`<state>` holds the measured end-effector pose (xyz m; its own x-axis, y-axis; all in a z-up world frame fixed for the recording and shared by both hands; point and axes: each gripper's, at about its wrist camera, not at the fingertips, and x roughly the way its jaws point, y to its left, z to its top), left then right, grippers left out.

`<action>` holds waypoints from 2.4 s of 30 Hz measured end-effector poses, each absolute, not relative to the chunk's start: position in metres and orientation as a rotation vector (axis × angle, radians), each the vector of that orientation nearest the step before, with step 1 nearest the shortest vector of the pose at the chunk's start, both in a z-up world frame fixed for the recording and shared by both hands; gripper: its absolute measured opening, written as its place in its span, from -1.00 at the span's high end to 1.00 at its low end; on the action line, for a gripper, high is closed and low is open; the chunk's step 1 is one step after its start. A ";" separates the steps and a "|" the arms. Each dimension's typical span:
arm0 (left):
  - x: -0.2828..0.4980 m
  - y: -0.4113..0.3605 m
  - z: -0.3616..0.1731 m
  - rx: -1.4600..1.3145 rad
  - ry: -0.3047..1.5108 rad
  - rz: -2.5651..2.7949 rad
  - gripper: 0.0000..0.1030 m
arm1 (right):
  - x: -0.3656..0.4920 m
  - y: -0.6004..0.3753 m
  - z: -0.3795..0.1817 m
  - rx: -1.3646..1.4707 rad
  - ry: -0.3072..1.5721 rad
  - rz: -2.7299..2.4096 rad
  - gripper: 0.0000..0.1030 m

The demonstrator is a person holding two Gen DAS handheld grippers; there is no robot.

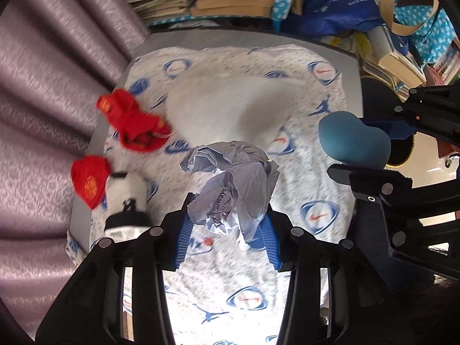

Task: Organize soft objects
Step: 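Carry the grey paper and blue sponge over the black bin with both tools, then open both tools to drop the paper and sponge into the bin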

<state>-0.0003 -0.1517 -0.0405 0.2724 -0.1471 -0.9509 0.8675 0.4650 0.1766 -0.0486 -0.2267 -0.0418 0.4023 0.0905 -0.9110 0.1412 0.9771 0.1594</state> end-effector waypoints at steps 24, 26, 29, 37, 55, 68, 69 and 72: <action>-0.088 -0.288 -0.060 0.993 1.046 -0.991 0.16 | -0.154 -0.349 -0.046 0.367 1.123 -0.299 0.30; -0.096 -0.297 -0.061 1.009 1.042 -1.010 0.16 | -0.161 -0.354 -0.046 0.367 1.122 -0.315 0.30; -0.107 -0.310 -0.065 1.032 1.035 -1.040 0.16 | -0.176 -0.364 -0.044 0.378 1.119 -0.349 0.30; -0.138 -0.347 -0.077 1.096 1.015 -1.132 0.15 | -0.214 -0.398 -0.047 0.420 1.118 -0.463 0.30; -0.178 -0.412 -0.116 1.161 1.036 -1.198 -0.10 | -0.255 -0.447 -0.064 0.477 1.113 -0.576 0.30; -0.165 -0.410 -0.110 1.155 1.025 -1.161 -0.54 | -0.248 -0.454 -0.079 0.492 1.146 -0.582 0.28; -0.164 -0.409 -0.109 1.151 1.022 -1.161 -0.56 | -0.248 -0.454 -0.080 0.493 1.147 -0.585 0.25; -0.161 -0.404 -0.106 1.142 1.024 -1.157 -0.57 | -0.245 -0.458 -0.087 0.499 1.168 -0.608 -0.02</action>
<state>-0.1606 -0.4043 -0.1063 0.1311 -0.1400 -0.9814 0.9912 0.0385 0.1269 -0.2449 -0.4583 -0.0874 0.2675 -0.1796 -0.9467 0.6721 0.7388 0.0498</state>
